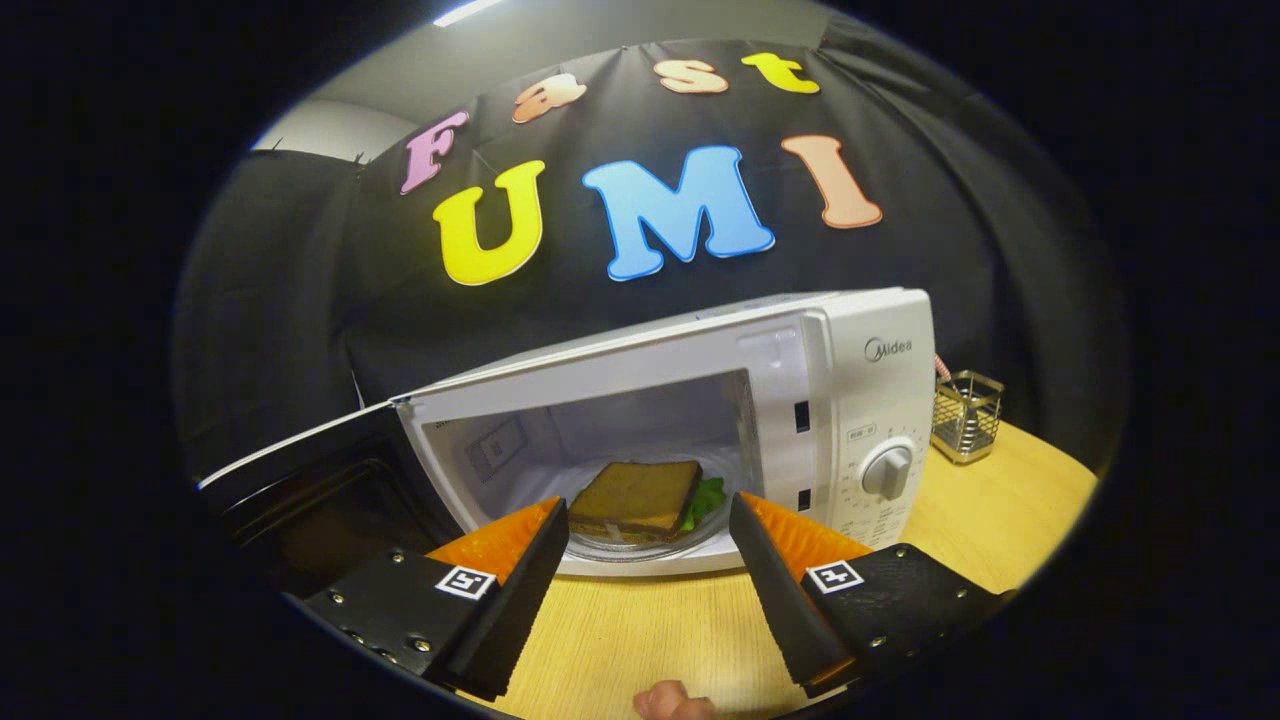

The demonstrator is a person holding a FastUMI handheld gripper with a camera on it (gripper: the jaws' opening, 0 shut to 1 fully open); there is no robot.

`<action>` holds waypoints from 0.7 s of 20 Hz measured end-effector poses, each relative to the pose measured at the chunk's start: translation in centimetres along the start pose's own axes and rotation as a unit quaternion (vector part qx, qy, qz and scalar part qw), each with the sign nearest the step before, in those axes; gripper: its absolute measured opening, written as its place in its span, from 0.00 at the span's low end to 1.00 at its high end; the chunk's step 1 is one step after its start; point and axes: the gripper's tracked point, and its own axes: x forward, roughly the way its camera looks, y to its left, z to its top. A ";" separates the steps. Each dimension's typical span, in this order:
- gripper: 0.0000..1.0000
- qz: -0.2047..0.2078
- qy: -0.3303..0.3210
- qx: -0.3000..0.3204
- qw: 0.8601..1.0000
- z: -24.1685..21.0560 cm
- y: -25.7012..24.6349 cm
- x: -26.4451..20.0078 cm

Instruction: Open the microwave, put the food inside, and close the microwave door.

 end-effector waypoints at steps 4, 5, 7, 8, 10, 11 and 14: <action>0.97 0.006 -0.006 -0.007 1.000 1.8 1.0 -3.8; 0.97 0.006 -0.008 -0.014 1.000 2.3 1.2 -4.8; 0.97 0.010 -0.019 -0.029 0.999 3.4 2.0 -6.8; 0.97 0.013 -0.023 -0.036 0.999 3.9 2.5 -7.8; 0.97 0.019 -0.026 -0.038 0.999 4.7 3.5 -9.6; 0.97 0.024 -0.028 -0.038 0.999 5.1 4.1 -10.4; 0.97 0.027 -0.028 -0.044 0.998 5.8 5.2 -12.4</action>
